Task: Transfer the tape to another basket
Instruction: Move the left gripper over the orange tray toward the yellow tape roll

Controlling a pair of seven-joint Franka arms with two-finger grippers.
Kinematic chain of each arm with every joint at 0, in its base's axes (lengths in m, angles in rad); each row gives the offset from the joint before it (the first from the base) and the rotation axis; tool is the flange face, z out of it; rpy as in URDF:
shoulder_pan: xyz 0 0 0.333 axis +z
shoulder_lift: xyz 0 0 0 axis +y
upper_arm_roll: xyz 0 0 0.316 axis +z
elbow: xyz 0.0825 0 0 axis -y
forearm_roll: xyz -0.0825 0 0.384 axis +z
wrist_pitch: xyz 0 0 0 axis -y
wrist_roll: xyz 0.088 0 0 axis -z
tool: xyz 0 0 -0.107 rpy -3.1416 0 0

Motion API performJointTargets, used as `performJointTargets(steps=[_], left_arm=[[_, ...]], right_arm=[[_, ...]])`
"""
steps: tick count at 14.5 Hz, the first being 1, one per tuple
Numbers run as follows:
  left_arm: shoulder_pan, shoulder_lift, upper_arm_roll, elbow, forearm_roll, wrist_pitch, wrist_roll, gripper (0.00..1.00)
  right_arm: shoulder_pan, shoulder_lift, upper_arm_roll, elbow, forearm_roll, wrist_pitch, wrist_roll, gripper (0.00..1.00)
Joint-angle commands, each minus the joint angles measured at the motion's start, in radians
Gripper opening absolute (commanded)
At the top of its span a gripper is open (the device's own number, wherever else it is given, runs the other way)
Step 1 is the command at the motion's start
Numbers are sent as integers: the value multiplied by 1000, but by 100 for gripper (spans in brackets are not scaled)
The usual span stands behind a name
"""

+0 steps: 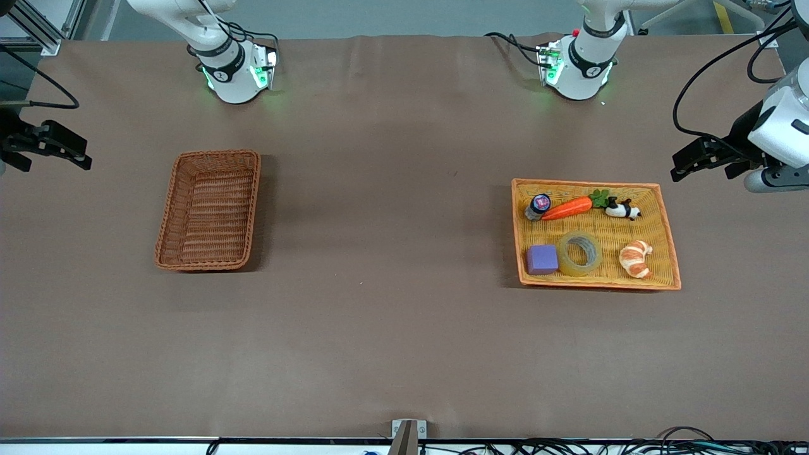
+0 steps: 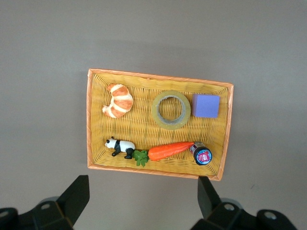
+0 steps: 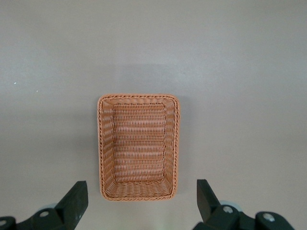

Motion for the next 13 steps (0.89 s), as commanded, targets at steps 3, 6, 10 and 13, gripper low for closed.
performJointTargets(steps=[3,6,10,13], left_arm=[[-3,8,-2,14,21,2,15,99],[-13,26,0,14,32,2,12,100],[-18,92,-8,14,55,2,-3,100],[-26,167,-12,-1,50,51,-8,99]], right_arm=[[-9,-18,5,-19,20,0,-5,100],[-6,-16,5,-17,20,12,-5,100],[-6,-16,5,-17,20,5,-5,100],[-6,-16,5,-17,20,12,-5,100]])
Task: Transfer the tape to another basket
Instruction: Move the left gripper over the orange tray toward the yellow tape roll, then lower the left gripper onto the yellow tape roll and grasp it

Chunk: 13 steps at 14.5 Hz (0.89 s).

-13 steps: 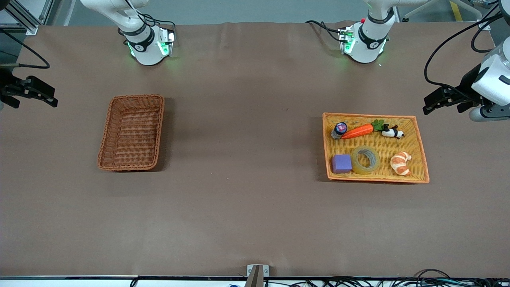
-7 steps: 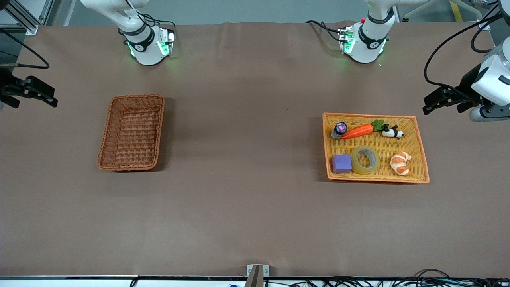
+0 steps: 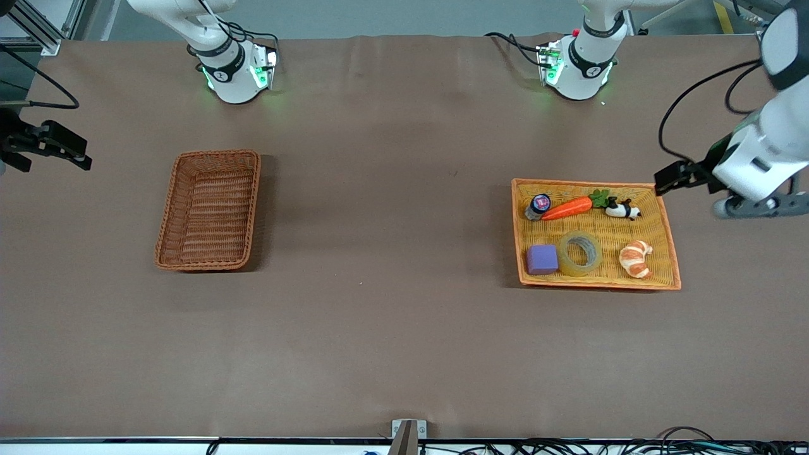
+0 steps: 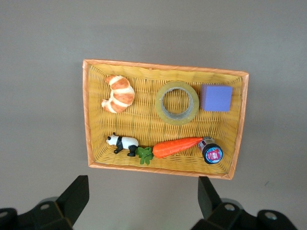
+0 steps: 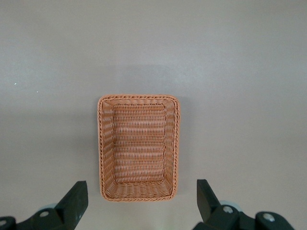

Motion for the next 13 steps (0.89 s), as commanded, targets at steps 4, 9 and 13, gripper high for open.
performJointTargets(steps=[4,9,13], left_arm=[[-6,174,-17,-22,16,159,-11,96],[-5,241,-28,-157,22,354,-20,94],[3,329,-28,-208,22,452,-19,93]], right_arm=[[-8,-16,4,-17,20,2,-5,100],[-8,-16,4,-17,20,5,-5,100],[-7,-16,4,-17,20,5,-5,100]])
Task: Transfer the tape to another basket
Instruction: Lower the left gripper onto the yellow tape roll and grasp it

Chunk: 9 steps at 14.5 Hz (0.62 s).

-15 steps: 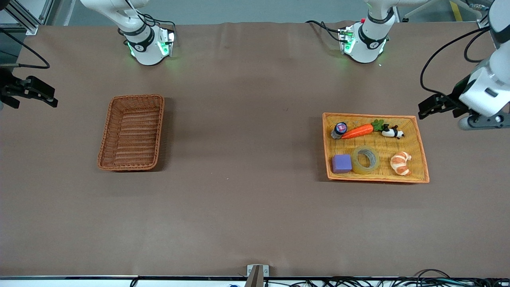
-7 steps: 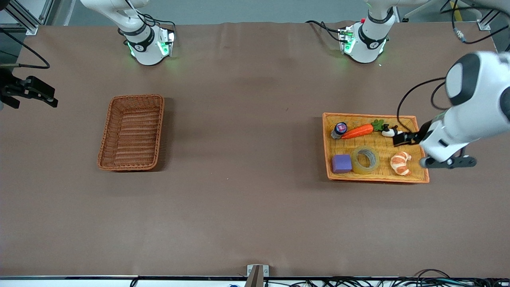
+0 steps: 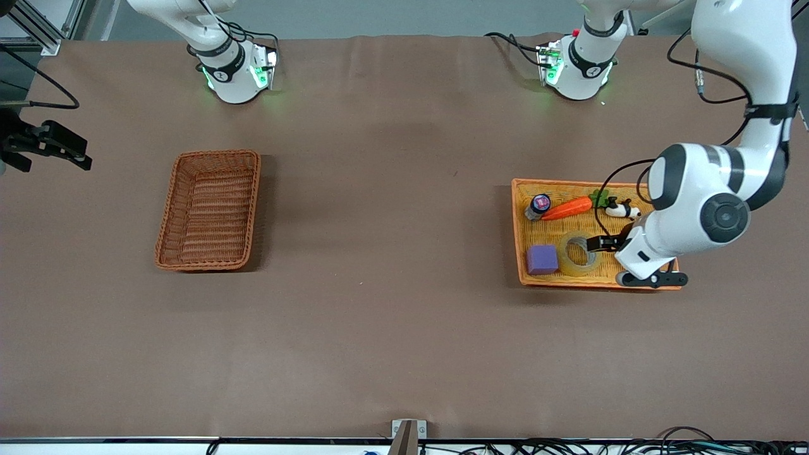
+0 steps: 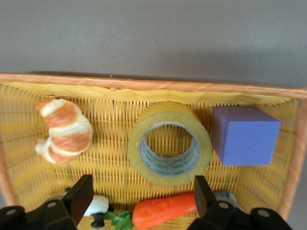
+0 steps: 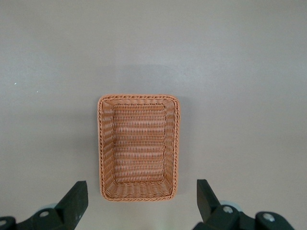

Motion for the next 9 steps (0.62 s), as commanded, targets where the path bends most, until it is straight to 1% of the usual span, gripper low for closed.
performJointTargets(steps=[1,5,8,9], left_arm=[[9,51,-5,-17,21,44,-12,93],[14,121,-3,-36,21,99,-12,91],[17,146,-3,-36,19,107,-12,90],[23,155,-3,-34,21,107,-10,87]], right_arm=[[-8,-16,4,-19,20,0,-5,100],[-7,-15,4,-17,20,10,-5,100],[-10,-16,4,-19,20,2,-5,100],[-10,-15,4,-19,20,6,-5,100]])
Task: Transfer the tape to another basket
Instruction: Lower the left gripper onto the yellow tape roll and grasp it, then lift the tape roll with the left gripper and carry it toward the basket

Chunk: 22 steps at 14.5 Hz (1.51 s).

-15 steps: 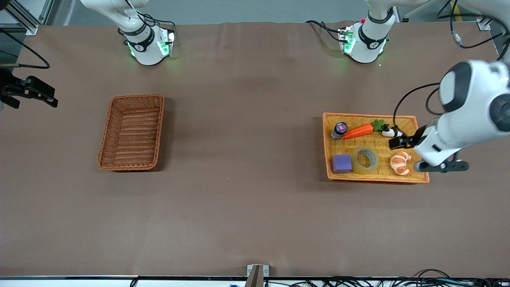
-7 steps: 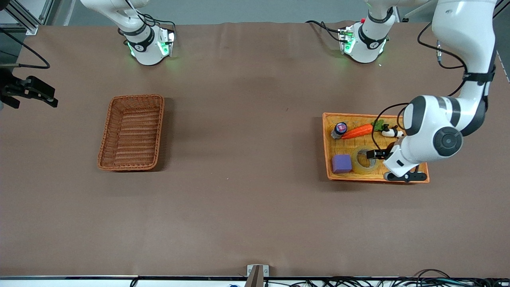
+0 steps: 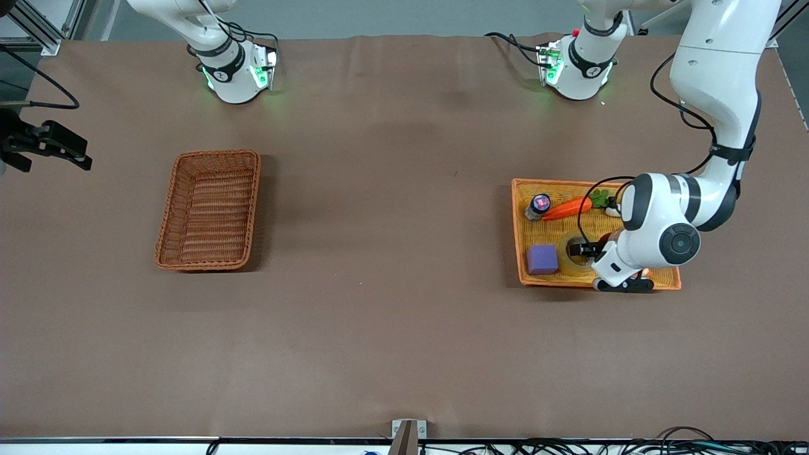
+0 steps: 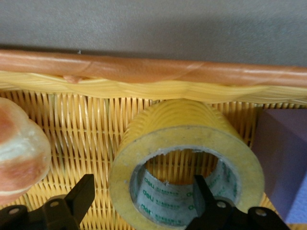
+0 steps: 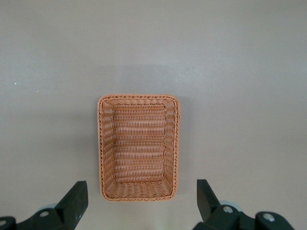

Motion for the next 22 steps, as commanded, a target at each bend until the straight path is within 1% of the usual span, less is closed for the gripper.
performJointTargets(steps=[1,2,3,4,5,6,7,9,11,13,14,15,17,18,20,22], left_arm=[[16,11,-4,-4,21,12,-4,80],[16,22,-3,1,21,12,2,72],[16,23,-3,3,22,14,7,62],[17,22,-3,7,22,18,5,45],[20,17,-3,7,22,18,7,31],[26,10,-3,7,22,18,7,22],[31,-1,-4,7,22,11,-1,18],[37,-39,-6,4,22,-18,-5,13],[40,-102,-6,15,21,-118,8,9],[36,-150,-10,65,22,-225,-2,5],[34,-157,-35,105,21,-273,-13,3],[36,-153,-73,169,19,-313,-15,3],[19,-133,-115,278,15,-336,-15,3],[17,-122,-147,314,16,-336,-15,3],[17,-106,-223,355,19,-336,-15,4],[11,-101,-294,371,22,-336,-56,4]], right_arm=[[-10,-15,4,-18,20,9,-5,100],[-11,-15,4,-18,20,9,-5,100],[-13,-15,4,-18,20,8,-5,100],[-14,-15,4,-18,20,6,-5,100],[-13,-15,4,-18,20,6,-5,100],[-11,-15,4,-18,20,6,-5,100],[-10,-15,4,-18,20,9,-5,100],[-7,-16,4,-18,20,8,-5,100],[-13,-15,4,-15,20,11,-5,100],[-8,-15,4,-17,20,12,-5,100],[-8,-16,4,-17,20,6,-5,100],[-14,-15,4,-18,20,5,-5,100],[-10,-13,3,-15,22,14,-5,100],[-7,-15,4,-17,22,11,-5,100],[-14,-13,4,-17,22,14,-5,100],[-10,-15,4,-18,22,11,-5,100]])
